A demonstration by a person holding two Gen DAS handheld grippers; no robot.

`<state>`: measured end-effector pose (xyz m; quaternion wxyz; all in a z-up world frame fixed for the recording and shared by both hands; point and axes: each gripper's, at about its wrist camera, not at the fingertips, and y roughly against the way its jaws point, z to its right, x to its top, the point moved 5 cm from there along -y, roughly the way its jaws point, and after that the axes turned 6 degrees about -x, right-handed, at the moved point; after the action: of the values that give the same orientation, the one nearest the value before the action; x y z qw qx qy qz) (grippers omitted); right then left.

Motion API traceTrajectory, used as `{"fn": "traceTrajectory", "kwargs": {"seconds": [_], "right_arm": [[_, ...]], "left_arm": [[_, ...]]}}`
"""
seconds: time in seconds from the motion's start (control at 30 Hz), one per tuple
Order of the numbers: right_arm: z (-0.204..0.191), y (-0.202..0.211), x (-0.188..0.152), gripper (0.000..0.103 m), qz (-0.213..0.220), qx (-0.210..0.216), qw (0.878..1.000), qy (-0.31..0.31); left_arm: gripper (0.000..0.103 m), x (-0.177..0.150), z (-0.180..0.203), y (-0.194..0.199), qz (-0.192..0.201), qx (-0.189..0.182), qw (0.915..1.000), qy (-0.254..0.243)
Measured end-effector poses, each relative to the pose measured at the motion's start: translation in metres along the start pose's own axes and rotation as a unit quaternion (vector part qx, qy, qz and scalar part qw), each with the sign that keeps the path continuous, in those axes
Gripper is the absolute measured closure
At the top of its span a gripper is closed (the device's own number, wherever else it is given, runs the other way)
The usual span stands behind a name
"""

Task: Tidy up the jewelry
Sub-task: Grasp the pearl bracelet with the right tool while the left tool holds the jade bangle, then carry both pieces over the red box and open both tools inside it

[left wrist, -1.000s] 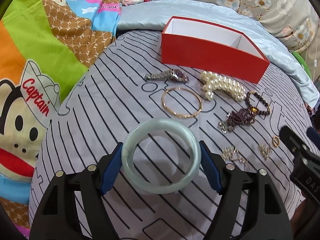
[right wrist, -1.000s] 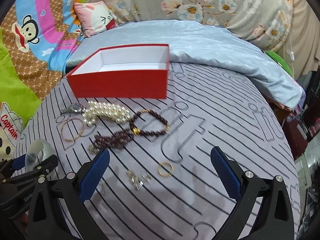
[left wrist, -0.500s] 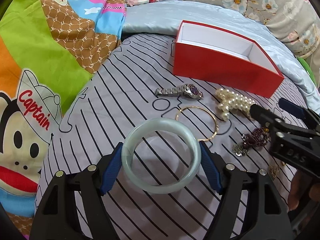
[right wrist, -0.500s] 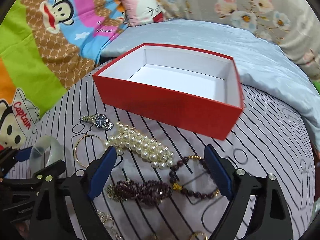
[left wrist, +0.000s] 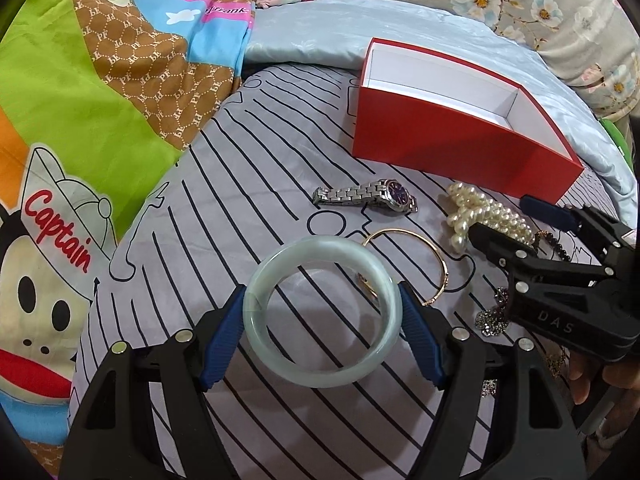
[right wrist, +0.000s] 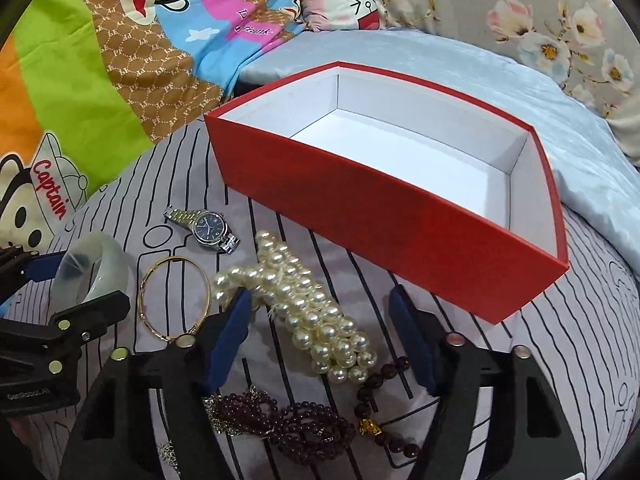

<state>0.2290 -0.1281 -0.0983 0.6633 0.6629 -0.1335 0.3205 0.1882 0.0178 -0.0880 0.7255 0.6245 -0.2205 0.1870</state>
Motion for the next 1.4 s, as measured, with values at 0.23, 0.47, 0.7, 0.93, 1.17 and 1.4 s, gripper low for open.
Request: {"fn": "traceTrajectory", "kwargs": {"seconds": [0.23, 0.47, 0.7, 0.93, 1.17, 1.4], "right_arm": [[0.004, 0.002, -0.007, 0.076, -0.01, 0.011, 1.0, -0.024], [0.014, 0.025, -0.01, 0.077, 0.006, 0.012, 0.998, -0.06], [0.027, 0.065, -0.018, 0.076, 0.032, -0.003, 0.995, -0.098], [0.05, 0.101, -0.007, 0.076, 0.058, -0.032, 0.99, -0.124], [0.087, 0.104, 0.029, 0.076, 0.072, -0.065, 0.986, -0.135], [0.111, 0.067, 0.069, 0.076, 0.063, -0.079, 0.985, -0.137]], "left_arm": [[0.032, 0.001, 0.002, -0.002, -0.001, -0.002, 1.0, -0.001], [0.032, 0.001, 0.006, 0.004, 0.003, -0.007, 1.0, -0.005], [0.032, 0.004, 0.016, 0.02, 0.015, -0.017, 0.9996, -0.014], [0.032, 0.026, 0.031, 0.038, 0.039, -0.029, 0.9983, -0.032], [0.032, 0.079, 0.05, 0.044, 0.079, -0.041, 0.9947, -0.051], [0.032, 0.148, 0.076, 0.019, 0.101, -0.051, 0.9917, -0.062]]}}
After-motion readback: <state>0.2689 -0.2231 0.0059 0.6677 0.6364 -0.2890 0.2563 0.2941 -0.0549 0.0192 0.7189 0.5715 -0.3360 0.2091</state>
